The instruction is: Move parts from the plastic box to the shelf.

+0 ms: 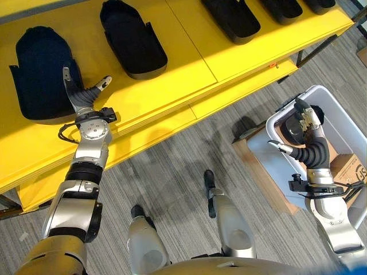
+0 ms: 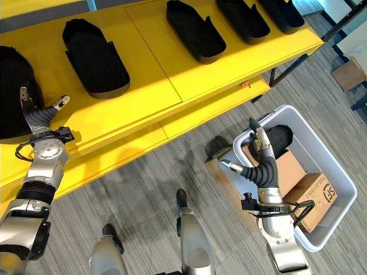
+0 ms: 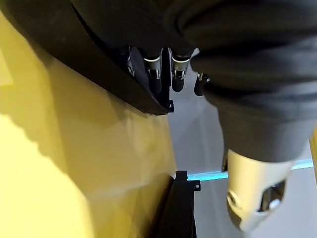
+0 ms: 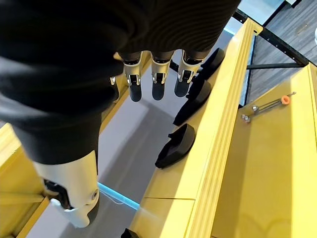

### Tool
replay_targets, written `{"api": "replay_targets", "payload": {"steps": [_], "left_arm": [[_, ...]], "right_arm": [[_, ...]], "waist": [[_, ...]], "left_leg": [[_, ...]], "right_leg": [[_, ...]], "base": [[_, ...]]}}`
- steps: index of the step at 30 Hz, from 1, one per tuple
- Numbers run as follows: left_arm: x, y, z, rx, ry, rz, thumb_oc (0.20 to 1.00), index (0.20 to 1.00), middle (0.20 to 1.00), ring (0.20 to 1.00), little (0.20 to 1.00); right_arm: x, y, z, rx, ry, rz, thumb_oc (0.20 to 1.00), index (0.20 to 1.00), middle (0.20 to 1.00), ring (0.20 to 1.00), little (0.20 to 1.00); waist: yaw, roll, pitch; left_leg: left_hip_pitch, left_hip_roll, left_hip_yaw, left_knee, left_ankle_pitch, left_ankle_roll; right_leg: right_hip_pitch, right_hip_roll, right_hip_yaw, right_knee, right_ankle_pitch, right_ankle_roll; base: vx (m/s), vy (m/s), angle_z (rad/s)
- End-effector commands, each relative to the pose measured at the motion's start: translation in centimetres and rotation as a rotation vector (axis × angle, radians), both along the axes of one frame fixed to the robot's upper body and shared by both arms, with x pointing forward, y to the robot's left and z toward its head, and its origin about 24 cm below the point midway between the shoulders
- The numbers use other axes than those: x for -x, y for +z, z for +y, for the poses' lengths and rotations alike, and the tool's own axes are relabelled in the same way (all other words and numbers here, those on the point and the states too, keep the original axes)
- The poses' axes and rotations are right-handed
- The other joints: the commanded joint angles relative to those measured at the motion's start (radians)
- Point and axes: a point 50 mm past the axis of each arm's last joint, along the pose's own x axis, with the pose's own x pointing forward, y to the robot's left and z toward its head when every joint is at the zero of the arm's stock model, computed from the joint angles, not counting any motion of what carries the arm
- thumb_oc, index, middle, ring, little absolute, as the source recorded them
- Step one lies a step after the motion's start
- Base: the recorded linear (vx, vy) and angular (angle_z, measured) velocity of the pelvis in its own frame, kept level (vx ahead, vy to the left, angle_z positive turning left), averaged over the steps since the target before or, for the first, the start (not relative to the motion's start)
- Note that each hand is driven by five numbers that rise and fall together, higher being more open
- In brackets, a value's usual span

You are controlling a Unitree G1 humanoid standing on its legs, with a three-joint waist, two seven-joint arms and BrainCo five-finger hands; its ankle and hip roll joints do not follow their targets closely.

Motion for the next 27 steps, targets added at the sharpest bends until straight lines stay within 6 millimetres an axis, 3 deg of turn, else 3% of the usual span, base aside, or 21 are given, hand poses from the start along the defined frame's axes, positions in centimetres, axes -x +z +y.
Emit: {"api": "replay_targets", "payload": {"steps": [1, 10, 21, 27], "left_arm": [[0.1, 1.8, 0.0, 0.032, -0.018, -0.124, 1.000, 1.000, 1.000, 1.000, 1.000], [0.5, 2.3, -0.3, 0.184, -0.056, -0.238, 1.000, 1.000, 1.000, 1.000, 1.000], [0.1, 1.9, -1.3, 0.274, -0.087, -0.263, 1.000, 1.000, 1.000, 1.000, 1.000], [0.4, 2.6, -1.4, 0.279, -0.098, -0.309, 1.000, 1.000, 1.000, 1.000, 1.000]], "right_arm": [[0.7, 2.3, -0.9, 0.031, -0.009, -0.104, 1.000, 1.000, 1.000, 1.000, 1.000], [0.5, 2.2, -0.9, 0.045, -0.021, -0.089, 1.000, 1.000, 1.000, 1.000, 1.000], [0.4, 2.1, -1.1, 0.051, -0.035, -0.087, 1.000, 1.000, 1.000, 1.000, 1.000], [0.5, 2.1, -1.1, 0.056, -0.038, -0.085, 1.000, 1.000, 1.000, 1.000, 1.000]], "waist": [[-0.001, 0.004, -0.048], [0.006, 0.009, -0.053], [-0.001, 0.003, -0.059], [0.001, 0.007, -0.060]], "left_leg": [[0.008, 0.018, -0.065, -0.033, 0.100, 0.014], [0.000, 0.014, -0.070, -0.029, 0.099, 0.014], [-0.006, 0.017, -0.070, -0.022, 0.098, 0.016], [-0.005, 0.016, -0.071, -0.024, 0.098, 0.016]], "right_leg": [[-0.005, -0.047, 0.041, 0.162, -0.048, 0.044], [-0.004, -0.049, 0.037, 0.164, -0.049, 0.042], [-0.013, -0.046, 0.042, 0.172, -0.050, 0.040], [-0.015, -0.045, 0.044, 0.175, -0.052, 0.039]], "base": [[0.00, 0.000, 0.00], [0.00, 0.000, 0.00], [0.00, 0.001, -0.01], [0.00, 0.000, 0.00]]}}
